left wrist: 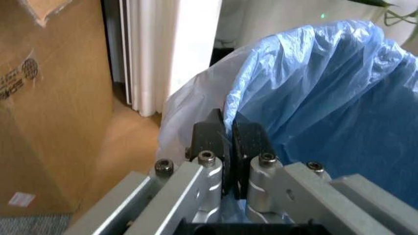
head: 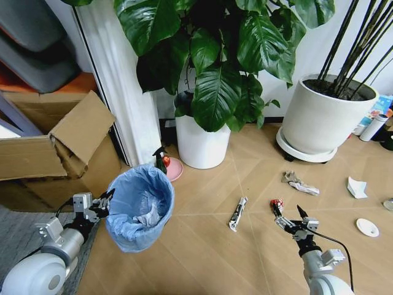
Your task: Pick up the trash bin and place the garbage on the floor into it.
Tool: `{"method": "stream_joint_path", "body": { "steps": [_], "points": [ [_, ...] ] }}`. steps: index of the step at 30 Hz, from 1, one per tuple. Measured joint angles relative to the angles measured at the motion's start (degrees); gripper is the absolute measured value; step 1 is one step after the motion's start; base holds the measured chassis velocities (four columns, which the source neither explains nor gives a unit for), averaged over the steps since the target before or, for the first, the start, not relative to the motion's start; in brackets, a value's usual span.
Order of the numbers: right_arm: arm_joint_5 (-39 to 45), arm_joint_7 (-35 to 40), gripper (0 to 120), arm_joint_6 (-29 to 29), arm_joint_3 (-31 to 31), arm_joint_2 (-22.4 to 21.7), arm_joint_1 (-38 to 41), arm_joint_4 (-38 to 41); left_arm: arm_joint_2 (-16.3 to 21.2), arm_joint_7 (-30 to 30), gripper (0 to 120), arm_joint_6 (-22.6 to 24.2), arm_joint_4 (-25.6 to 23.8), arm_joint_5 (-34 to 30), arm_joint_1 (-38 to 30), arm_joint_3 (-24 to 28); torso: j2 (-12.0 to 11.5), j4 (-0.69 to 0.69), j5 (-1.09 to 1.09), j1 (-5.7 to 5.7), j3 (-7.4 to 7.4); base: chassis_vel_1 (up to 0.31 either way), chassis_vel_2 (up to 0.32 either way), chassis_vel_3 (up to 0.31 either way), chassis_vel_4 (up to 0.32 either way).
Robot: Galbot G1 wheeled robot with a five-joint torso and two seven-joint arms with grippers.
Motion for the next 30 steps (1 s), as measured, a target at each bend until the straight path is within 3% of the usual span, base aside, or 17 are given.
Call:
{"method": "stream_joint_path", "body": {
  "steps": [16,30],
  "points": [
    [-0.83,1.49,100,1.83,-4.73,1.99,2.74,-5.87,0.84,-0.27,0,0.22,-1.74,-0.20,1.29,0.27,0.00,-0.01,0.00,0.02,0.01,-0.108,0.116,0.111,-0.107],
    [-0.03,10.28,100,-4.96,-12.43,6.50,10.73,-17.70,1.45,-0.38,0,0.27,-1.05,-0.26,2.40,-0.31,0.00,-0.01,-0.01,0.00,0.00,0.010,-0.009,-0.012,0.003]
  ]
}}
